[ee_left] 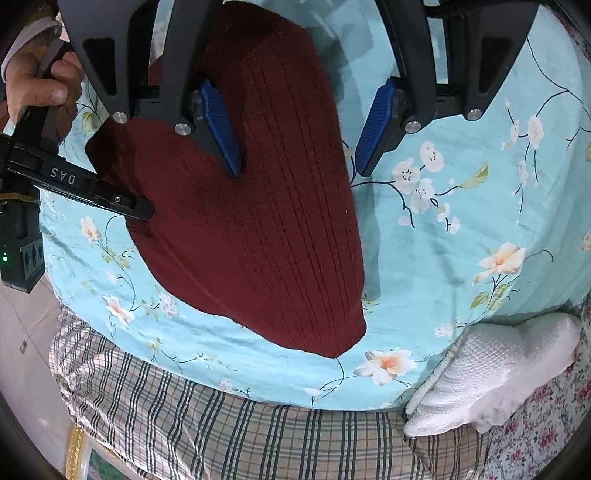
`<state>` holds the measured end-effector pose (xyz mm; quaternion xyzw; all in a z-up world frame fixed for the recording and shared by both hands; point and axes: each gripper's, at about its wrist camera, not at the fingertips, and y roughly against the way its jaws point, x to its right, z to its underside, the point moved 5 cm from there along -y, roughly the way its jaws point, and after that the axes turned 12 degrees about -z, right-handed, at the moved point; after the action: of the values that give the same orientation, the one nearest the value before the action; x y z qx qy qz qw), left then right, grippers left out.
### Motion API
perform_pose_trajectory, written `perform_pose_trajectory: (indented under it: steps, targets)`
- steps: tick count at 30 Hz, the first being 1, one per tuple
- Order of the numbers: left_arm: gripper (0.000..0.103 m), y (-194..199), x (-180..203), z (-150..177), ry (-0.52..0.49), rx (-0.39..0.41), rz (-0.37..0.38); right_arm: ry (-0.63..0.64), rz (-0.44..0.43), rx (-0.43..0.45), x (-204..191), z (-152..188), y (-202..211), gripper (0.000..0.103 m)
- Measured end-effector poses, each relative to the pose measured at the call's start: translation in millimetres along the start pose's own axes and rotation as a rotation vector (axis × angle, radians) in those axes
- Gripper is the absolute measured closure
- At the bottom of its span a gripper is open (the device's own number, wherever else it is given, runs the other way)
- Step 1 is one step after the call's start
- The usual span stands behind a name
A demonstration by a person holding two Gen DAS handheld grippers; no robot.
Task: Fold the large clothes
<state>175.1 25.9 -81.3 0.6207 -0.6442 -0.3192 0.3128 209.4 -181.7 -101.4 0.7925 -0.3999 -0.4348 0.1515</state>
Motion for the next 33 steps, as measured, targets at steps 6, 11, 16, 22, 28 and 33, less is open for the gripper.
perform_pose_trajectory:
  steps: [6,11,16,22,28,33]
  targets:
    - [0.038,9.7,-0.9,1.2,-0.028,0.016,-0.053,0.023,0.006,0.007,-20.3,6.7,15.1,0.08]
    - [0.038,38.6,-4.8,11.3,-0.009,0.045,-0.05,0.07,-0.02,0.028,-41.5,24.3,37.5,0.069]
    - [0.037,28.8,1.8,20.7,-0.056,0.034,-0.087,0.056,0.049,-0.048,-27.2,42.1,13.2,0.065]
    - [0.038,47.6,-0.6,21.2,-0.048,0.05,-0.095,0.04,-0.022,0.003,-34.6,46.5,32.9,0.065]
    - [0.012,69.7,-2.6,43.6,-0.035,0.037,-0.106,0.072,-0.051,0.04,-48.3,58.9,65.6,0.058]
    - [0.012,76.0,-3.7,84.0,-0.048,0.026,-0.108,0.121,-0.016,0.013,-49.6,86.0,78.8,0.031]
